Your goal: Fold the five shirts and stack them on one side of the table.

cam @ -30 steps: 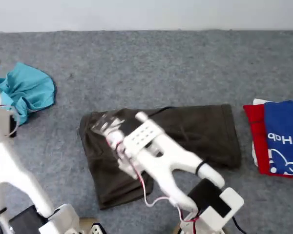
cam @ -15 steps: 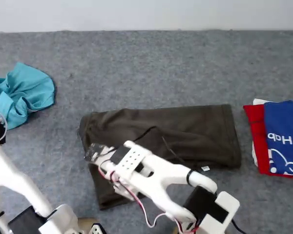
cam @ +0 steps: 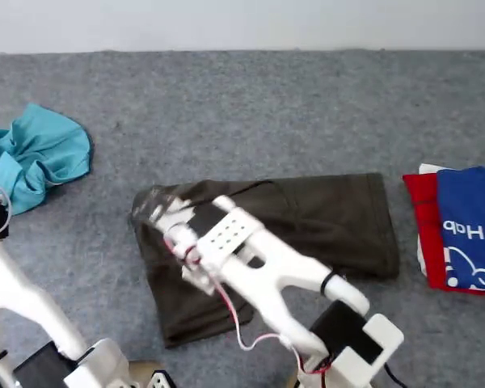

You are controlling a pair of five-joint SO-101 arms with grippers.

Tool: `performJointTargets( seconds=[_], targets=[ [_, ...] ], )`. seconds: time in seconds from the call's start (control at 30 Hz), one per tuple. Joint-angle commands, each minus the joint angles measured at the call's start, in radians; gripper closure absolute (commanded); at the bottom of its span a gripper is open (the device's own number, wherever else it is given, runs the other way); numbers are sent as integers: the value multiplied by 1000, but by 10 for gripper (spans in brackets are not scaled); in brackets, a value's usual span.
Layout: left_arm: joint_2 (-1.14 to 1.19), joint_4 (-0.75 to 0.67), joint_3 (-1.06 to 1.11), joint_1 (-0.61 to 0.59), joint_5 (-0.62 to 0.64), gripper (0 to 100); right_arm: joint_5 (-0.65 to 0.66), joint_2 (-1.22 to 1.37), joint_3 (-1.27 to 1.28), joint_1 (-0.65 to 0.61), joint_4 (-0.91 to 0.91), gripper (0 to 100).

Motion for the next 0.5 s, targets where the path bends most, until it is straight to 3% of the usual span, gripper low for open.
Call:
performJointTargets(
  seconds=[0.0, 0.13, 0.47],
  targets=[
    [-29, -8, -35, -5, -9, 985, 2, 38, 32, 28, -62, 990],
    [-29, -6, -35, -5, -9, 985, 2, 130, 35, 1, -2, 990],
    [-31, -5, -35, -5, -9, 985, -8, 143, 34, -205, 136, 990]
  ],
)
